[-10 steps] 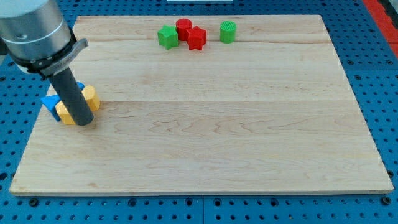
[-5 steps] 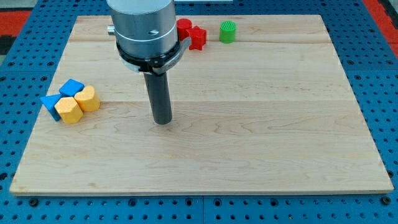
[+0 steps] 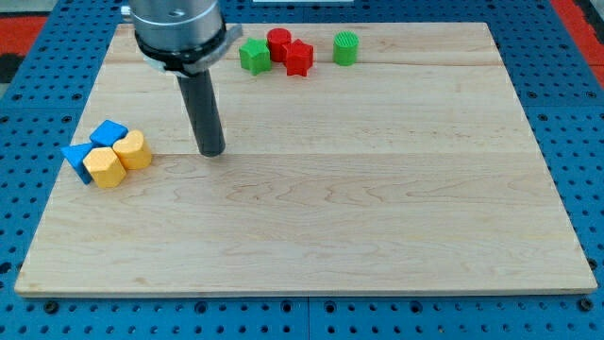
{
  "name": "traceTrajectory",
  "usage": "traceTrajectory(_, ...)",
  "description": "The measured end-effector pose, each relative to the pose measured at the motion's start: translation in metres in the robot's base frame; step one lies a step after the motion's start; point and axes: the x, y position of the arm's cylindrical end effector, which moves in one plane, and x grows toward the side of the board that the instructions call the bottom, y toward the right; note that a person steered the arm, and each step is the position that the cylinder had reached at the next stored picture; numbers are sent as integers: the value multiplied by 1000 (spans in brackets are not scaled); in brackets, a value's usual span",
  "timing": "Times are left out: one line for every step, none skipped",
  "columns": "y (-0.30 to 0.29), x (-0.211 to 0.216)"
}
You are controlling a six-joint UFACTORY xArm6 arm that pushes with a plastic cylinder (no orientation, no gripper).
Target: Push the green star between the red circle and the red star
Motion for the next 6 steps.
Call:
traceTrajectory(-17,-33)
traceTrajectory(-41,-67)
traceTrajectory(-56,-91)
traceTrajectory(-40,-119)
traceTrajectory(2,-155)
traceTrajectory(61,-173)
